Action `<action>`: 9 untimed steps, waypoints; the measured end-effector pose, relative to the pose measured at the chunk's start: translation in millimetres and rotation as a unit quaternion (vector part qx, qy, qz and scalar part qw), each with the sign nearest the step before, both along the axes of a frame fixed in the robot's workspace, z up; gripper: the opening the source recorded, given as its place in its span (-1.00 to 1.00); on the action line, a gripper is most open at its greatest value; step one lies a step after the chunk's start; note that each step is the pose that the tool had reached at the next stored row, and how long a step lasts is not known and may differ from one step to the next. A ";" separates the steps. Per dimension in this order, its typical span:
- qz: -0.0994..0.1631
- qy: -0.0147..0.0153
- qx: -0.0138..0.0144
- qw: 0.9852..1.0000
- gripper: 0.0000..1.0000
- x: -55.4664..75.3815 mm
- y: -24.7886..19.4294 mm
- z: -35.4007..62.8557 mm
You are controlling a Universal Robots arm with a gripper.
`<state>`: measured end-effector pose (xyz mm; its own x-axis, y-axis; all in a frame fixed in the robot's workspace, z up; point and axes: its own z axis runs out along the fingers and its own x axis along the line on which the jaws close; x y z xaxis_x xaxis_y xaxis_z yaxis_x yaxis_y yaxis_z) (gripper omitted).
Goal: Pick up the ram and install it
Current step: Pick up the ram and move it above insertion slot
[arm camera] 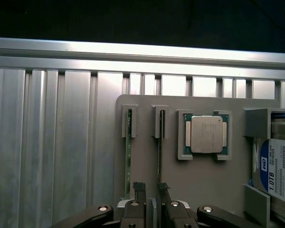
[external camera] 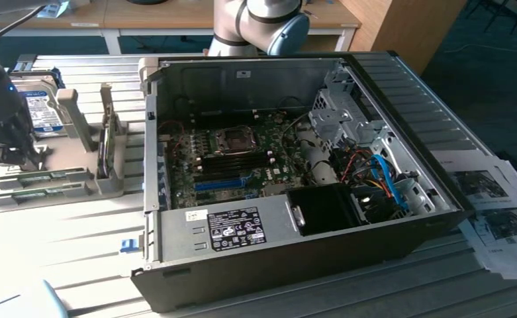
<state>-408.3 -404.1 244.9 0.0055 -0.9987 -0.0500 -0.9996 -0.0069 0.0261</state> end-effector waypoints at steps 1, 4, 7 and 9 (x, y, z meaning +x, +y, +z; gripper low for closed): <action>0.000 0.000 0.000 1.000 -0.53 0.0 -0.7 0.0; 0.000 0.000 0.000 1.000 -0.53 0.1 -2.9 0.0; 0.000 0.000 0.000 1.000 -0.53 0.1 -5.0 0.0; 0.000 0.000 0.000 1.000 -0.53 0.1 -6.4 0.0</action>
